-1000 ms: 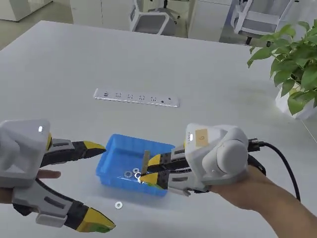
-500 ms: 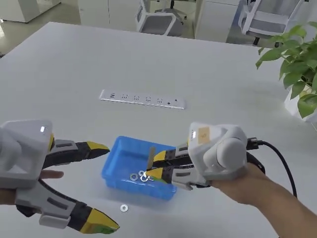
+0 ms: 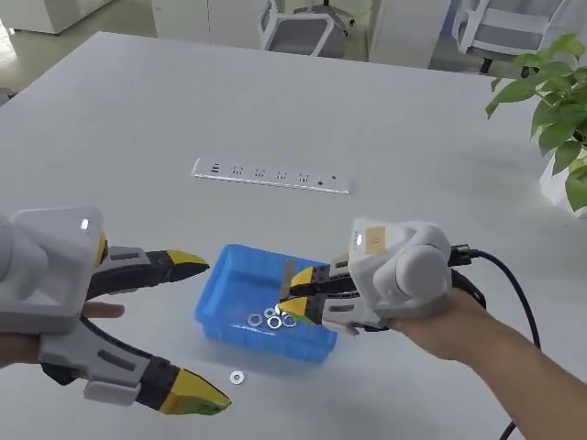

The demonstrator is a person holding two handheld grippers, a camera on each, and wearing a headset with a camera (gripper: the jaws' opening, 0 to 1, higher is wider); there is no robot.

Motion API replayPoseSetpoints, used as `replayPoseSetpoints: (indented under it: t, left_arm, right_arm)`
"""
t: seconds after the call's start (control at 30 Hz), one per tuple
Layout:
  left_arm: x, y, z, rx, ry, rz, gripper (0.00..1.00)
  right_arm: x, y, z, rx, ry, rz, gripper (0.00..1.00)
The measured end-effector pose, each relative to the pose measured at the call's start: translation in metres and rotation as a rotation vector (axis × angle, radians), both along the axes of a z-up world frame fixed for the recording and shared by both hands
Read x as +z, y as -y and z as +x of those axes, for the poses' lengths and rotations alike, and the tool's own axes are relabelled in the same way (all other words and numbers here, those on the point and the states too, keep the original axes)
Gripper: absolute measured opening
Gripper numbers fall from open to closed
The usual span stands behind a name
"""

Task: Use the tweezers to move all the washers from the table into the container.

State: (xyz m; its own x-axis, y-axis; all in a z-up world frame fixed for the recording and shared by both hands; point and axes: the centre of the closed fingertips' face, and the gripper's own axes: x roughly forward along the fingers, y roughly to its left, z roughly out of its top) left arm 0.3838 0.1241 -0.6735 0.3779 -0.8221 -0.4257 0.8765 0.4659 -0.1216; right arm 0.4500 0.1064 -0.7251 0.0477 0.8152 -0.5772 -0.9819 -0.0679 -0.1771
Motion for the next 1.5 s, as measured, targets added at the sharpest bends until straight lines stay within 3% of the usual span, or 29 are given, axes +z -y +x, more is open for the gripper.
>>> replayPoseSetpoints:
  t: [0.47, 0.93, 1.07, 1.23, 1.5]
  left_arm:
    - [-0.004, 0.009, 0.013, -0.018, 0.002, 0.015, 0.94]
    - [-0.001, 0.026, 0.041, -0.048, 0.031, 0.008, 0.67]
    - [-0.007, 0.026, 0.048, -0.050, 0.035, 0.034, 0.51]
    - [-0.014, 0.028, 0.054, -0.061, 0.049, 0.075, 0.43]
    - [-0.018, 0.034, 0.064, -0.070, 0.049, 0.074, 0.31]
  right_arm:
    - [-0.025, 0.002, 0.006, 0.013, -0.012, -0.049, 0.09]
    - [-0.037, 0.004, 0.009, -0.007, -0.031, -0.059, 0.09]
    - [-0.037, 0.003, 0.011, -0.012, -0.040, -0.050, 0.09]
    - [-0.038, 0.002, 0.011, -0.011, -0.042, -0.048, 0.09]
    - [-0.038, 0.004, 0.011, -0.014, -0.045, -0.045, 0.09]
